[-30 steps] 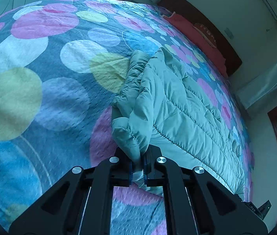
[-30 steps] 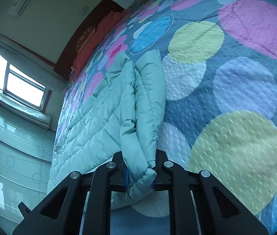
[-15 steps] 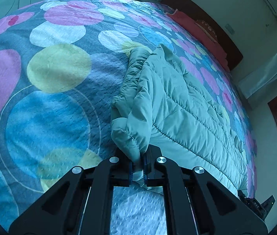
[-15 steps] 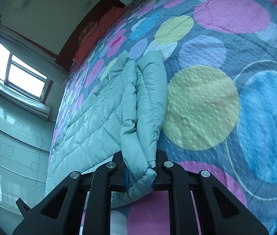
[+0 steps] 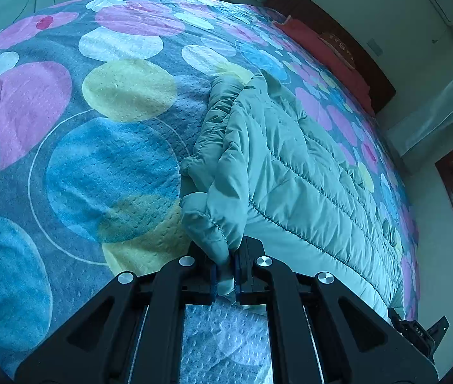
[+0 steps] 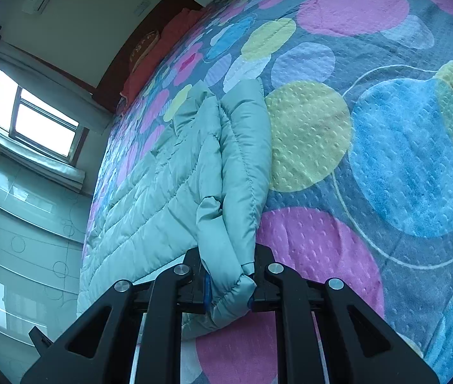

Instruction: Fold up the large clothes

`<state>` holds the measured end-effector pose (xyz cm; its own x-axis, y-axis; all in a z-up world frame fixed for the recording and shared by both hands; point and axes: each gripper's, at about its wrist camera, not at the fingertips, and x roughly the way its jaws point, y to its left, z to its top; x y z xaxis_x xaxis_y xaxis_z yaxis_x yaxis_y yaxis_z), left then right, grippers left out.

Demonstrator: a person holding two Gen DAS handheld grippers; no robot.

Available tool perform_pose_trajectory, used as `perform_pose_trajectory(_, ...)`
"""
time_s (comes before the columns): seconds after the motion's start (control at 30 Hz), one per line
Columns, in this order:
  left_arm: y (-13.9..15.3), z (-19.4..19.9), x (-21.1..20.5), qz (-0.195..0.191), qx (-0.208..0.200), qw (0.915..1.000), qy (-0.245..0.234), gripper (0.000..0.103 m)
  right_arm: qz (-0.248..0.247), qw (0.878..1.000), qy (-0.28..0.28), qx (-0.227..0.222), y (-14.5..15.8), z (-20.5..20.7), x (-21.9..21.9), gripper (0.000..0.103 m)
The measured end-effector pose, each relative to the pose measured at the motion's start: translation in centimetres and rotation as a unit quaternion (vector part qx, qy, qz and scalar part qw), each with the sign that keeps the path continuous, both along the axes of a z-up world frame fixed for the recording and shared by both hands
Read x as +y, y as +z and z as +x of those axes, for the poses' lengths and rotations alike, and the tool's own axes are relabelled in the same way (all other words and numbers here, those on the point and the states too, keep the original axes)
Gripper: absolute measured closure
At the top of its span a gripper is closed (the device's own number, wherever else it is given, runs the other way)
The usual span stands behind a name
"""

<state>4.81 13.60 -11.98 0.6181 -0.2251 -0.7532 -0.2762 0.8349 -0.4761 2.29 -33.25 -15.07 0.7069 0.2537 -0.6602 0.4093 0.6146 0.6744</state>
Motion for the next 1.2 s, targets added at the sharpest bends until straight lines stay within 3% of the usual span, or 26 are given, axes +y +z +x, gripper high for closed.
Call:
perform_pose_trajectory(0.2,-0.5,0.0,-0.1,0.007,0.007,0.9999,-0.009,0.093,0.000,1.000,0.004,0.007,-0.5,1.4,-0.2,0.085)
perform_pose_trajectory(0.37,-0.4,-0.3,0.4,0.029,0.008,0.9995,-0.005,0.079,-0.015,1.000,0.004,0.015,-0.6,1.4,0.0,0.075)
perform_pose_trajectory(0.43,-0.4,-0.5,0.8,0.041,0.009,0.9991,-0.003,0.069,-0.022,1.000,0.003,0.018,-0.7,1.0,-0.4,0.068)
perform_pose_trajectory(0.6,-0.2,-0.9,2.1,0.055,0.012,0.9984,0.000,0.060,-0.037,0.999,0.001,0.023,-0.8,-0.2,-1.5,0.059)
perform_pose_trajectory(0.87,1.8,-1.7,3.0,0.133,0.001,0.9910,-0.012,0.059,-0.111,0.993,-0.004,0.042,1.6,-1.3,-2.6,0.058)
perform_pose_trajectory(1.03,3.8,-2.4,3.8,0.207,-0.019,0.9782,0.001,0.059,-0.197,0.979,-0.020,0.049,4.2,-1.4,-3.0,0.058)
perform_pose_trajectory(1.2,6.3,-1.8,3.4,0.218,-0.049,0.9747,-0.007,0.059,-0.227,0.974,0.004,0.027,6.1,-0.5,-1.4,0.060)
